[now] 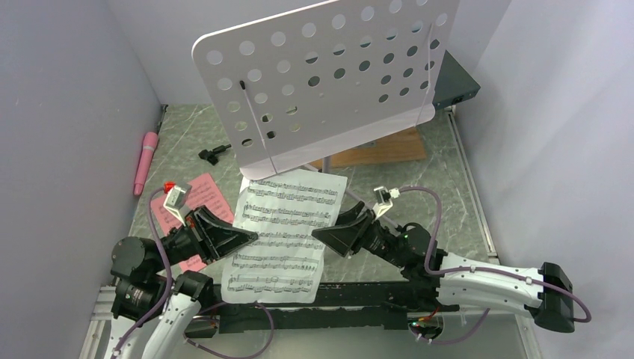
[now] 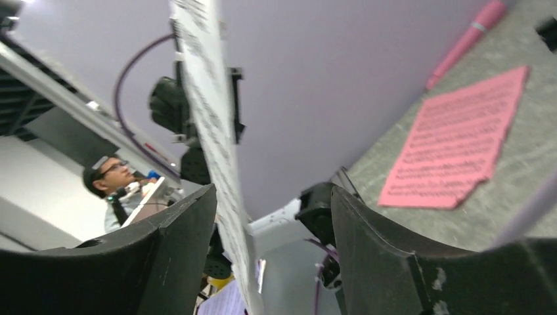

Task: Set up the instrument practice props

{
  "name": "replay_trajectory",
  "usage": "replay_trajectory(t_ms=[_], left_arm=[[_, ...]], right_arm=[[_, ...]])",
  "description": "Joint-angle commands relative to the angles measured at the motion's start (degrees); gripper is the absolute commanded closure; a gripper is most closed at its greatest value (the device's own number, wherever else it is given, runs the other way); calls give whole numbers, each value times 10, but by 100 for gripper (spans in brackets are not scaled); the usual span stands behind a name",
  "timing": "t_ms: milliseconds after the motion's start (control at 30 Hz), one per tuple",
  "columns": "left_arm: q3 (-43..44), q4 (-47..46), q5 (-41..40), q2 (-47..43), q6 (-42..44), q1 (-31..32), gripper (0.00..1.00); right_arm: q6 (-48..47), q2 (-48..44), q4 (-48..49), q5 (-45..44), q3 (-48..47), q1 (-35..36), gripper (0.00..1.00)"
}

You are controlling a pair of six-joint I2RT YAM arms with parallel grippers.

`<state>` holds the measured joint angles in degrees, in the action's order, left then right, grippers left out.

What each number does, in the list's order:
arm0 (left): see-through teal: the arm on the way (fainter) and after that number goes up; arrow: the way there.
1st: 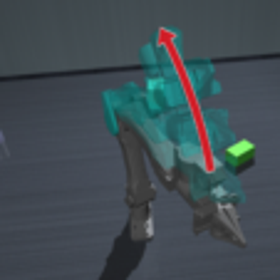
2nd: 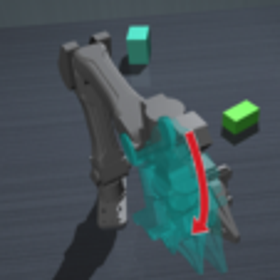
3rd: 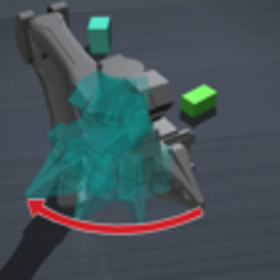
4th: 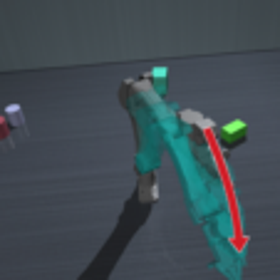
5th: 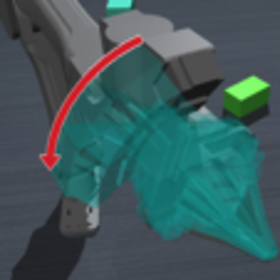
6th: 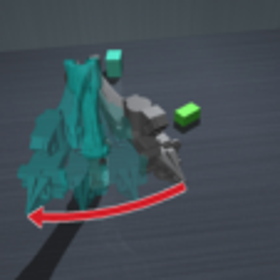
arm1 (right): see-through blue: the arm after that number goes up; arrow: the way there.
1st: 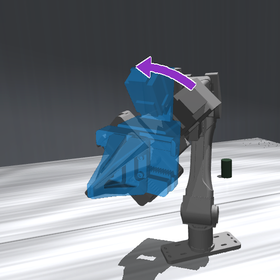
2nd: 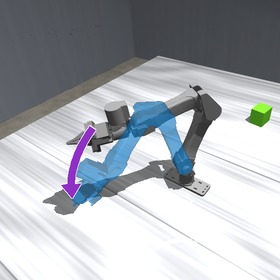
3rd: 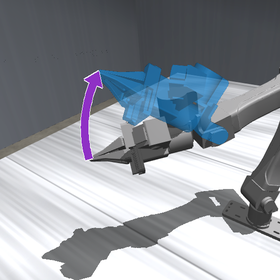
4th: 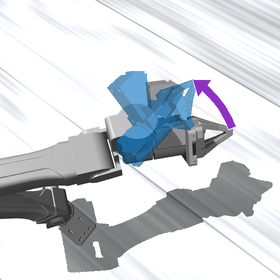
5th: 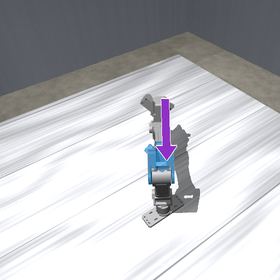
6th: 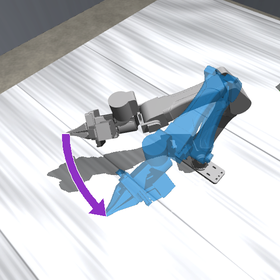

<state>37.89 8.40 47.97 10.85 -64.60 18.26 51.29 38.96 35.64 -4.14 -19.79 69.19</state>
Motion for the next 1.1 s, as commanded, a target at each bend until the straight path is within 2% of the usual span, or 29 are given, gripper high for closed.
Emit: replay_trajectory(t_ms=[0,67,233,333,367,400,467,533,567,667,733,800,933,1067], left_arm=[[10,-12,-2,-9,12,1,100],[6,-13,-11,-19,11,1,100],[10,-8,-28,-26,22,1,100],[23,36,-27,-18,44,1,100],[31,75,-35,-13,57,1,96],[42,120,-46,-9,72,1,81],[64,206,-69,1,103,1,45],[98,288,-109,17,141,1,25],[116,333,-137,23,161,1,19],[191,462,-232,76,209,1,14],[234,521,-281,107,230,1,1],[277,557,-315,132,243,1,0],[355,552,-333,154,267,1,0],[429,503,-307,172,286,1,0]], right_arm=[[-22,17,182,39,15,0,36],[-12,31,226,49,25,0,41],[1,67,263,59,16,0,67],[-8,79,257,70,11,0,93],[-11,74,236,63,11,0,100],[-13,63,202,49,12,0,100],[-32,26,119,14,16,0,100],[-70,-30,10,-21,16,0,100],[-95,-62,-58,-38,11,0,100],[-183,-153,-262,-77,-30,0,100],[-257,-201,-395,-73,-77,1,100],[-316,-231,-513,-43,-133,1,100],[-398,-233,-632,54,-245,1,100],[-449,-200,-675,126,-340,1,100]])
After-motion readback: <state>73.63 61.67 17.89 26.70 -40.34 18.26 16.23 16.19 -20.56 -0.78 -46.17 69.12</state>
